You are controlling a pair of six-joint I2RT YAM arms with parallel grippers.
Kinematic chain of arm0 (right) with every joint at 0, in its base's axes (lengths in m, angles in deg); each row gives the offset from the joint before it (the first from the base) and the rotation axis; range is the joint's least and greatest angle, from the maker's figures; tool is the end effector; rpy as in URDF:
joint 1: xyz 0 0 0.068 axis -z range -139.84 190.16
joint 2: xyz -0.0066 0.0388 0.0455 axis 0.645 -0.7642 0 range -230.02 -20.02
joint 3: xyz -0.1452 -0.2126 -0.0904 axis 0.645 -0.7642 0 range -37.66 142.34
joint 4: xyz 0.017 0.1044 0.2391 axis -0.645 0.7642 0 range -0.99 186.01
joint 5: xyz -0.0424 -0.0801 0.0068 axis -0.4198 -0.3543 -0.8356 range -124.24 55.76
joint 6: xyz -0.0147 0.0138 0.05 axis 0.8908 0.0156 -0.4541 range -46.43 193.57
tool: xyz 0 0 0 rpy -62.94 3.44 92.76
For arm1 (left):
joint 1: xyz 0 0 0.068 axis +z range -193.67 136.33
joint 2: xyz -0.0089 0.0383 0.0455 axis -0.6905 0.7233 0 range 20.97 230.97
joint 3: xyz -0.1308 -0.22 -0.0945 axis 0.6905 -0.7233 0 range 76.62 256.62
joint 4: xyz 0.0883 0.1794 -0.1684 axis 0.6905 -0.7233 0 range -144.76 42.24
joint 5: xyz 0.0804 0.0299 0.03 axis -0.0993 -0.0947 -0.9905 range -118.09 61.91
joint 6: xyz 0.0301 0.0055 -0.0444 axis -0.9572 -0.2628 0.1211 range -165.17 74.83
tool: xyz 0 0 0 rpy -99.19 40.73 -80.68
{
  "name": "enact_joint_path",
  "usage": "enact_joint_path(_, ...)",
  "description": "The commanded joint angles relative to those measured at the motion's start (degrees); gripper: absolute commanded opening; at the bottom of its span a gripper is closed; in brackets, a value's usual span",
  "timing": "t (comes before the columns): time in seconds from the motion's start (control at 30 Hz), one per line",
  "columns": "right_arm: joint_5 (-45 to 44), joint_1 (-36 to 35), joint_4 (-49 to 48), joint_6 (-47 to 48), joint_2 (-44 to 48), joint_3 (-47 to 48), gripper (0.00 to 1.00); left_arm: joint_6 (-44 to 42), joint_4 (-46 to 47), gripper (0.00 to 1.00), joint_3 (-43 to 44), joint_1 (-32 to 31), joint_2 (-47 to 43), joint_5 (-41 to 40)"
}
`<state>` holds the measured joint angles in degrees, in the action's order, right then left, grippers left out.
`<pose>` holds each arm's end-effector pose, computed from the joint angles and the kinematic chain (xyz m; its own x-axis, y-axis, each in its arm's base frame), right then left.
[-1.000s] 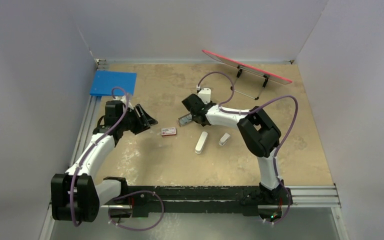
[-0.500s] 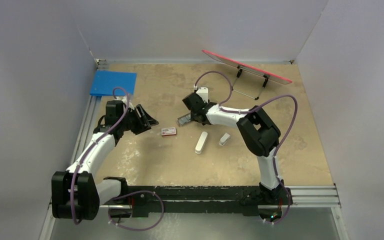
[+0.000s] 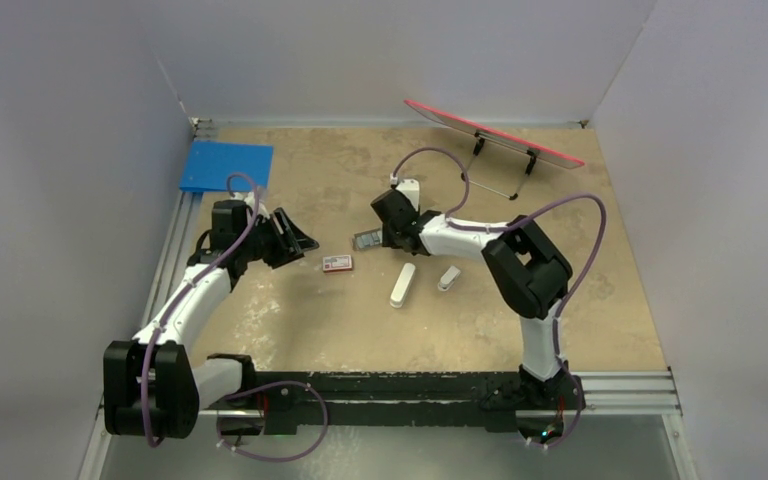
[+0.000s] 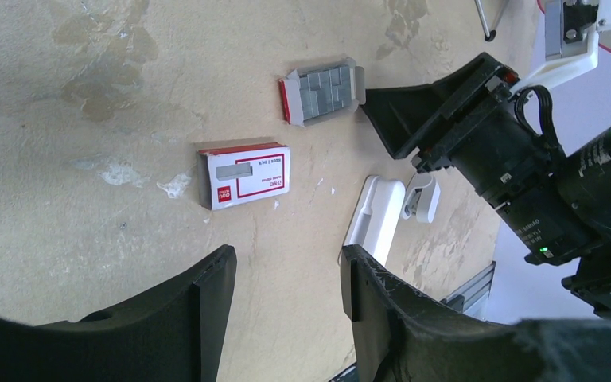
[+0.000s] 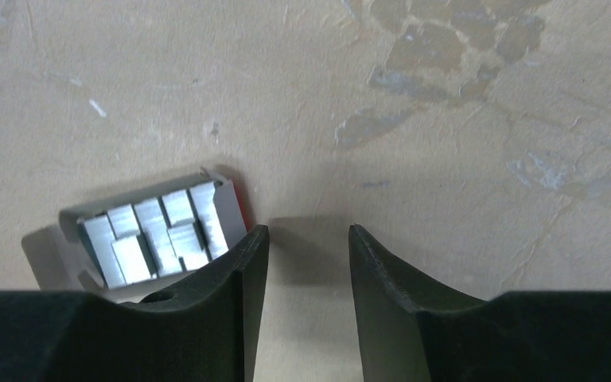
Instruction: Load the staples into the stapler
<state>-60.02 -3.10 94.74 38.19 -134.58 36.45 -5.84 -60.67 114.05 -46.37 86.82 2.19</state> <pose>0.3226 0.2824 0.1638 -0.6588 0.0958 -0.7462 -0.0203 0.9892 0.1448 0.2335 -0.0291 0.2215 -0.7758 -0.5113 -0.3698 -0.0940 0.6731 -0.7336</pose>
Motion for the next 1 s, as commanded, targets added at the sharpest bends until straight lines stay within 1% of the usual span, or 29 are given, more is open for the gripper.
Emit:
enact_joint_path(0.0,2.31,-0.47,0.09,0.63,5.4,-1.39,0.45,-1.19,2.45,0.51,0.85,0.24,-0.44,1.53)
enact_joint_path(0.07,1.51,-0.43,1.98,-0.13,6.62,-0.9,0.46,-1.24,2.52,0.51,0.8,0.24,-0.58,1.66)
enact_joint_path(0.13,-2.4,-0.42,4.33,-1.57,8.14,-0.16,0.47,-1.31,2.45,0.51,0.8,0.16,-0.78,1.78)
enact_joint_path(0.23,-6.02,-0.5,5.17,-1.73,12.17,-1.12,0.51,-1.44,2.6,0.52,0.72,0.15,-1.21,2.04)
enact_joint_path(0.37,-6.11,-1.7,7.02,-3.07,16.98,-3.76,0.56,-1.53,3.25,0.53,0.41,0.06,-1.78,2.78)
enact_joint_path(0.4,-7.14,-2.48,8.13,-4.53,17.77,-4.42,0.58,-1.6,3.43,0.54,0.3,-0.01,-1.96,2.95)
enact_joint_path(0.47,-9.15,-4.5,11.32,-7.64,19.0,-5.4,0.66,-1.79,3.95,0.56,0.0,-0.23,-2.39,3.49)
enact_joint_path(0.6,-11.27,-9.38,17.37,-14.72,21.17,-7.55,0.77,-2.14,4.84,0.61,-0.49,-1.14,-3.31,4.05)
enact_joint_path(0.7,-10.34,-12.17,20.43,-19.91,22.27,-9.41,0.81,-2.54,4.92,0.63,-0.69,-1.96,-3.84,3.65)
enact_joint_path(0.87,-7.94,-15.99,23.11,-27.67,23.28,-12.1,0.82,-2.94,3.65,0.64,-0.45,-2.94,-4.61,1.56)
enact_joint_path(0.97,-5.66,-16.7,23.59,-31.34,23.42,-13.91,0.75,-2.99,3.24,0.64,-0.22,-3.19,-4.85,0.94)
